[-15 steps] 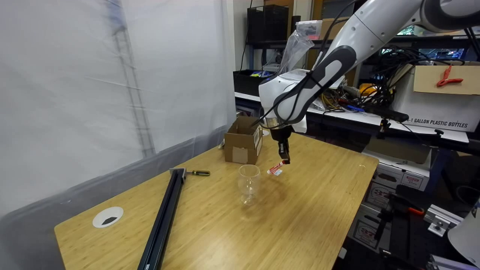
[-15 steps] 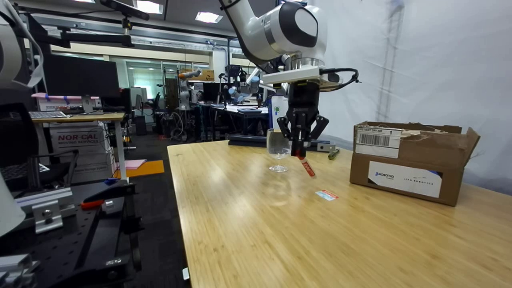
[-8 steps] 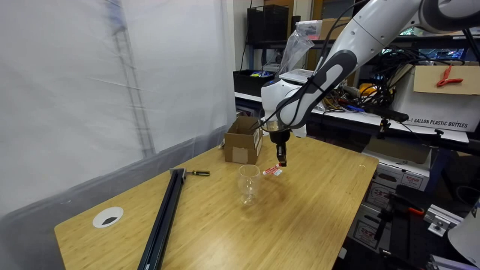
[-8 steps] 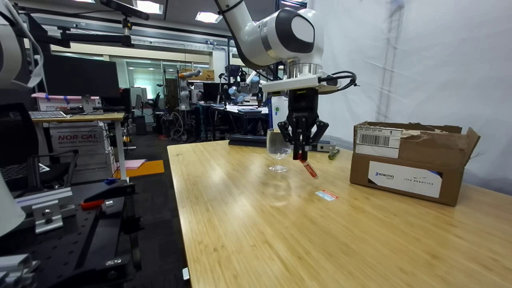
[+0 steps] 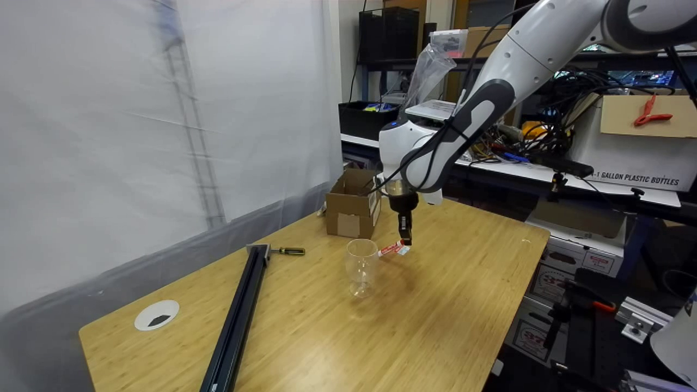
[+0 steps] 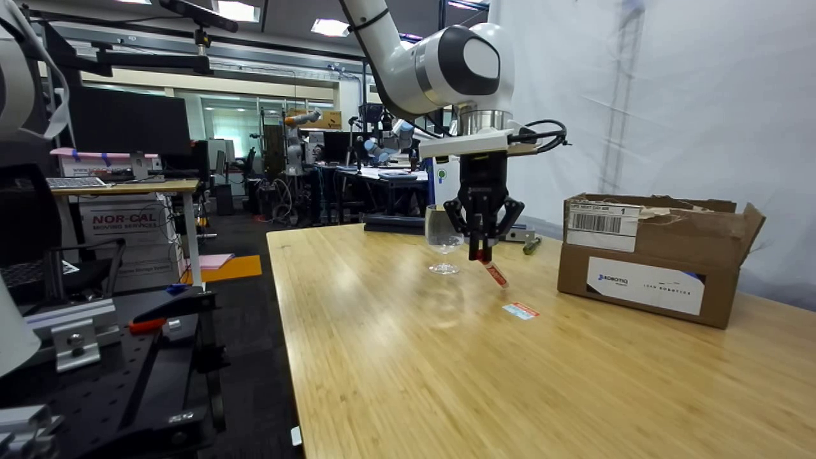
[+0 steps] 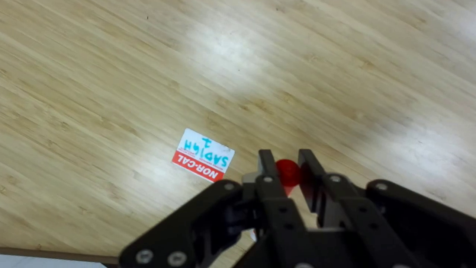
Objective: Remove the marker from the glass
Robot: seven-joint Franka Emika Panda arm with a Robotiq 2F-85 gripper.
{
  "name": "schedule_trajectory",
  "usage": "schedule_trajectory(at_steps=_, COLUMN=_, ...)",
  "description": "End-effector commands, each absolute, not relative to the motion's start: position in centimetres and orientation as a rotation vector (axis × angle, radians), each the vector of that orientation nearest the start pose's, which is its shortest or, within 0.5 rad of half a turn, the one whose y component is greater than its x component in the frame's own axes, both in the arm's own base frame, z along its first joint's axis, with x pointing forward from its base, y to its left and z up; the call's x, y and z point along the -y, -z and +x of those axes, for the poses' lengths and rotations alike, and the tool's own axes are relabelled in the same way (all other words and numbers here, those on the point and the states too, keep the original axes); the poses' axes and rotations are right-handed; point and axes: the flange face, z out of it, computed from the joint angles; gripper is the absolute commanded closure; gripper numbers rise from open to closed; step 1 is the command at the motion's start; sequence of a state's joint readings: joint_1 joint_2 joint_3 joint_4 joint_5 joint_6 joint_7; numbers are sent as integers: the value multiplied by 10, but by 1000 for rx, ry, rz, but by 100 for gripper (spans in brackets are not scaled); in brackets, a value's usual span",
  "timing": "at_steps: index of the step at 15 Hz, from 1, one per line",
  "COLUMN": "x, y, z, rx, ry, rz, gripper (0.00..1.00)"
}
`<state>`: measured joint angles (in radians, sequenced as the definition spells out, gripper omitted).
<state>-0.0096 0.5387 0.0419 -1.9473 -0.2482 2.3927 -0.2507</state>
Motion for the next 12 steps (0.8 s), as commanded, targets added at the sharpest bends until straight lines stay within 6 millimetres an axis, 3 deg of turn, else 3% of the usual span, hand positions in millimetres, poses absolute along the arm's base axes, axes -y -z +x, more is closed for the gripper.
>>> schedule_trajectory(at_steps=1, x=-19, y=-195, z=616, rx=786, ry=-137, rz=-3164, gripper=49)
schedule_trajectory(at_steps=8, x=-22, y=-196, z=616, rx=799, ry=-146, rz=-3165, gripper=2)
schedule_trajectory(at_steps=12, x=-24, y=-199, z=616, rx=805, ry=-146, rz=-3166, gripper=0)
